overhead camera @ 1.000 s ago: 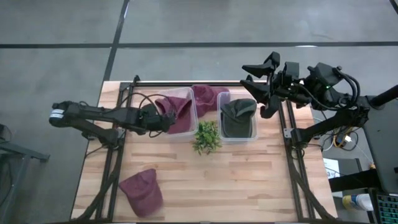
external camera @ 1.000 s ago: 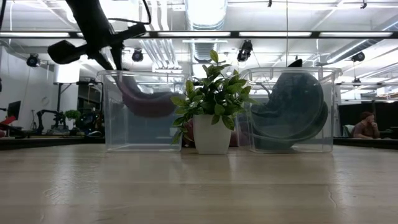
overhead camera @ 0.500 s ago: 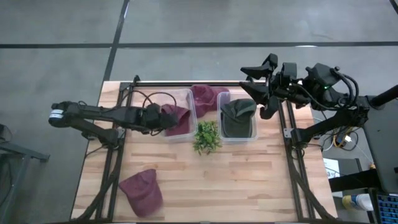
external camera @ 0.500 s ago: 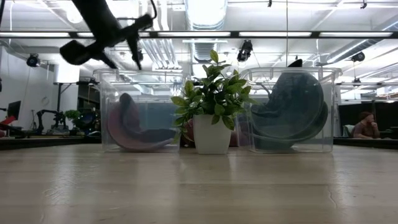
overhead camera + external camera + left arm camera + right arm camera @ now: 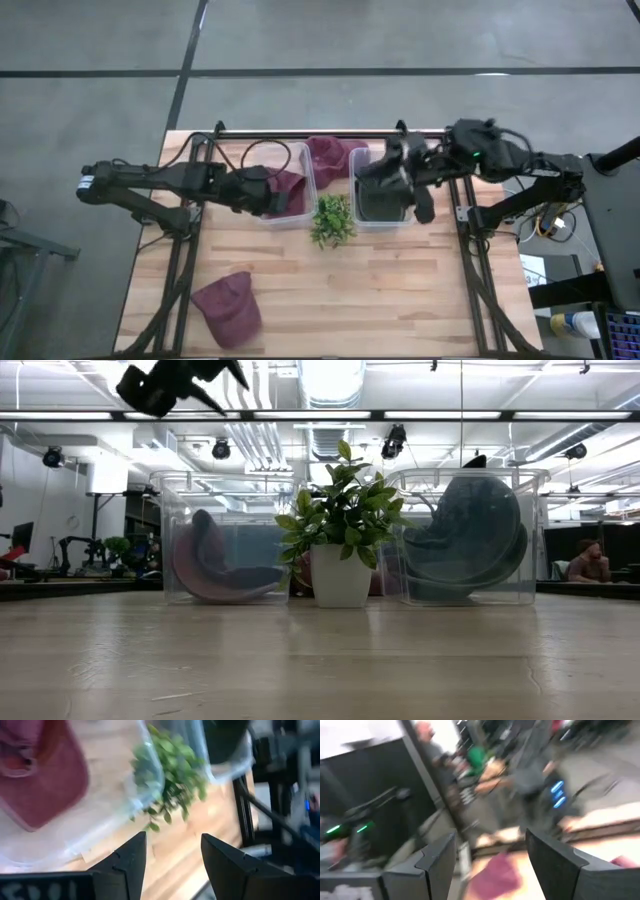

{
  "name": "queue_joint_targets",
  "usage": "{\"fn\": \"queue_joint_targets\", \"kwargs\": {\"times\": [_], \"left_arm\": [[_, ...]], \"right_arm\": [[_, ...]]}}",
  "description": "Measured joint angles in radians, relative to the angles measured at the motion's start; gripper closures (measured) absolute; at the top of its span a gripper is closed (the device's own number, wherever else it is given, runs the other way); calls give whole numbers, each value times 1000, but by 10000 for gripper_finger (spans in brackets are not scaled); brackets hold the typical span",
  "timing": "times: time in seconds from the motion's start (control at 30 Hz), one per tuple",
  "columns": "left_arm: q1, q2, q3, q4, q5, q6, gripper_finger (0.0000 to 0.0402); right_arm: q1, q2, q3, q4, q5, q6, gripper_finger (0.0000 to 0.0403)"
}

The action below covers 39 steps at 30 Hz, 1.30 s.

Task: Pick & Place hat
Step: Put the bottom red cap into the left transparent bin

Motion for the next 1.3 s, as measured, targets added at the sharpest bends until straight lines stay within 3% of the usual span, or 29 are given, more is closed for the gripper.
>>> {"fn": "queue_joint_targets", "kwargs": {"times": [0.17, 0.47, 0.8, 0.9, 1.2, 1.3], "left_arm": [[-26, -2, 29, 0, 90, 132, 221], [-86, -4, 31, -9, 331, 261, 221], [-334, 0, 30, -7, 367, 187, 221], [-429, 0, 30, -3, 310, 91, 221], [-731, 68, 28, 64, -120, -160, 221], [-799, 129, 29, 107, -175, -210, 221]], "right_arm": [[70, 67, -21, -1, -129, 108, 175], [185, 241, -22, 0, -132, 352, 175], [280, 387, -22, 0, -133, 506, 175], [291, 395, -22, 0, -136, 536, 175], [296, 371, -22, -57, -215, 399, 175], [296, 359, -22, -143, -241, 332, 175]]}}
